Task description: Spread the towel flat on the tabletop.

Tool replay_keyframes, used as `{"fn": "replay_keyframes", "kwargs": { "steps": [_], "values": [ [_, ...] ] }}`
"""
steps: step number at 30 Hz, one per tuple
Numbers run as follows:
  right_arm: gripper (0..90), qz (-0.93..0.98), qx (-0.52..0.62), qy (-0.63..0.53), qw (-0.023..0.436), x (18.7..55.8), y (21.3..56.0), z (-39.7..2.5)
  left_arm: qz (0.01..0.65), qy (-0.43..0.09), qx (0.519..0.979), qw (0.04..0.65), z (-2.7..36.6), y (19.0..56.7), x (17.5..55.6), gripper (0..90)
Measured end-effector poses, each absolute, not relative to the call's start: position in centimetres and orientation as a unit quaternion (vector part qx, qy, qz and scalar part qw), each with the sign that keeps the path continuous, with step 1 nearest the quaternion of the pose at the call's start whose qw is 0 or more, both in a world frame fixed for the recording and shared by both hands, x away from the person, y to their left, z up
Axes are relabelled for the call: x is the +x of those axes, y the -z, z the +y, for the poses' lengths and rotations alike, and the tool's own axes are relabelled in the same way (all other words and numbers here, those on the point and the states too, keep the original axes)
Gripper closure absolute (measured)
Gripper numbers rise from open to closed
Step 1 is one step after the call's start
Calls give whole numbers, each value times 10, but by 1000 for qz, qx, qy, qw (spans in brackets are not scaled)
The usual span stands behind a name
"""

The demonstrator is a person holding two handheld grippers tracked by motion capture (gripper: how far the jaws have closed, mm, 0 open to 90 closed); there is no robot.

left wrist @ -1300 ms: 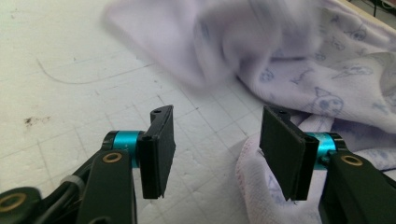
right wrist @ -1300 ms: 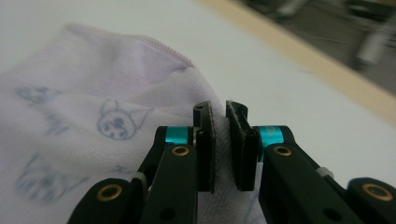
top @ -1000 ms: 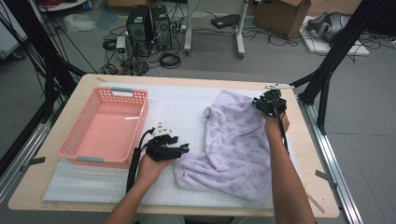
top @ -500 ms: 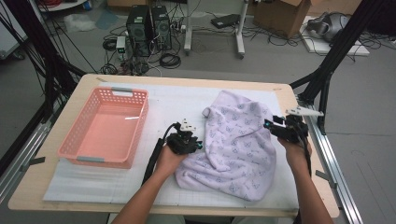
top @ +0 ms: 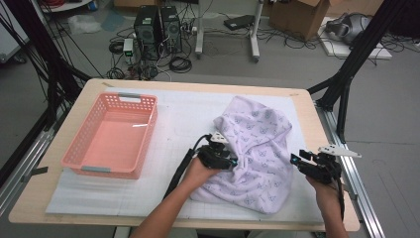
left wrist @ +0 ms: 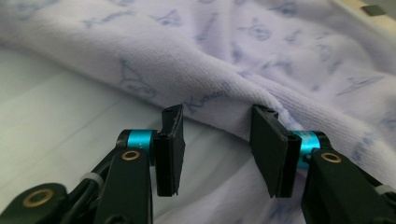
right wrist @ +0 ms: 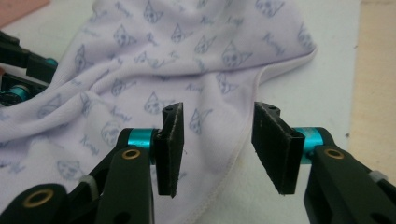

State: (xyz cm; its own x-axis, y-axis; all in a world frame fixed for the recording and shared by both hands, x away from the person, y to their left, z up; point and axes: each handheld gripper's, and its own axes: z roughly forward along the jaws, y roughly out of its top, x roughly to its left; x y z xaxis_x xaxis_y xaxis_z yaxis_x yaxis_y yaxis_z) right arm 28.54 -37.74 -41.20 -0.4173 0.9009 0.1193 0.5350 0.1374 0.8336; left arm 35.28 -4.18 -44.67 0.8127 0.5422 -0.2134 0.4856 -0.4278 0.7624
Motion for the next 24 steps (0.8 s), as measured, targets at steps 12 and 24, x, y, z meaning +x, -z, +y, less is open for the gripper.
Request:
{"fn": "replay_keyframes", "kwargs": {
  "steps": [12, 24],
  "values": [
    [546, 732, 489, -426, 207, 287, 419, -371, 343, -68, 835, 425, -32, 440, 357, 839],
    [522, 747, 490, -406, 192, 299, 432, -356, 460, -187, 772, 397, 70, 431, 378, 848]
  ]
}}
